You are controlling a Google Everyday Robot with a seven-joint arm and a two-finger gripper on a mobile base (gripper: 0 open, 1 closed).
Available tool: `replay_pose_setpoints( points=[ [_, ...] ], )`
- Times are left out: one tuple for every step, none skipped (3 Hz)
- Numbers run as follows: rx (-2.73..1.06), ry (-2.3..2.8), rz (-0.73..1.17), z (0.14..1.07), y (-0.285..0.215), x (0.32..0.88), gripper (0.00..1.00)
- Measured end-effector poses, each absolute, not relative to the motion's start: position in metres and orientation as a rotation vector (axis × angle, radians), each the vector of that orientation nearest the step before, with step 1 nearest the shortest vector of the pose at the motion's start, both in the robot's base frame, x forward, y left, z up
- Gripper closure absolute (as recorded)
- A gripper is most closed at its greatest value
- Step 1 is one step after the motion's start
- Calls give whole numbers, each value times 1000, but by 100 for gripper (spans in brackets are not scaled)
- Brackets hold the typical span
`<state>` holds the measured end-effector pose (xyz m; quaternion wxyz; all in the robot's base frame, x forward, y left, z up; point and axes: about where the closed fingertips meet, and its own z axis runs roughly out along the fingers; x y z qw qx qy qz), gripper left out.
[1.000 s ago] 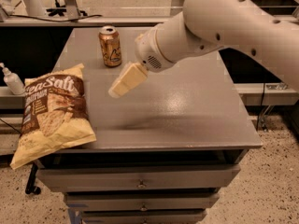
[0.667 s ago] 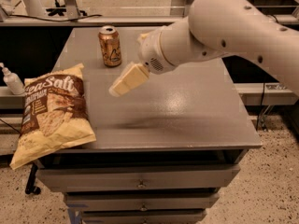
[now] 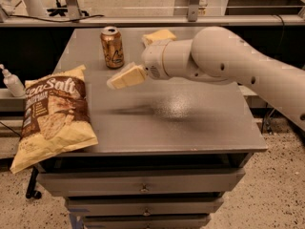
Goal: Pick orange can
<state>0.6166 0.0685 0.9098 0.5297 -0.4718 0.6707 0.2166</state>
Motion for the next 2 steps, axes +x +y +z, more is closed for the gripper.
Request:
replay_pose_setpoints(
  points=[
    [-1020,1544,561,901,84,656,0],
    [-965,1508,585,892,101,693,0]
  ],
)
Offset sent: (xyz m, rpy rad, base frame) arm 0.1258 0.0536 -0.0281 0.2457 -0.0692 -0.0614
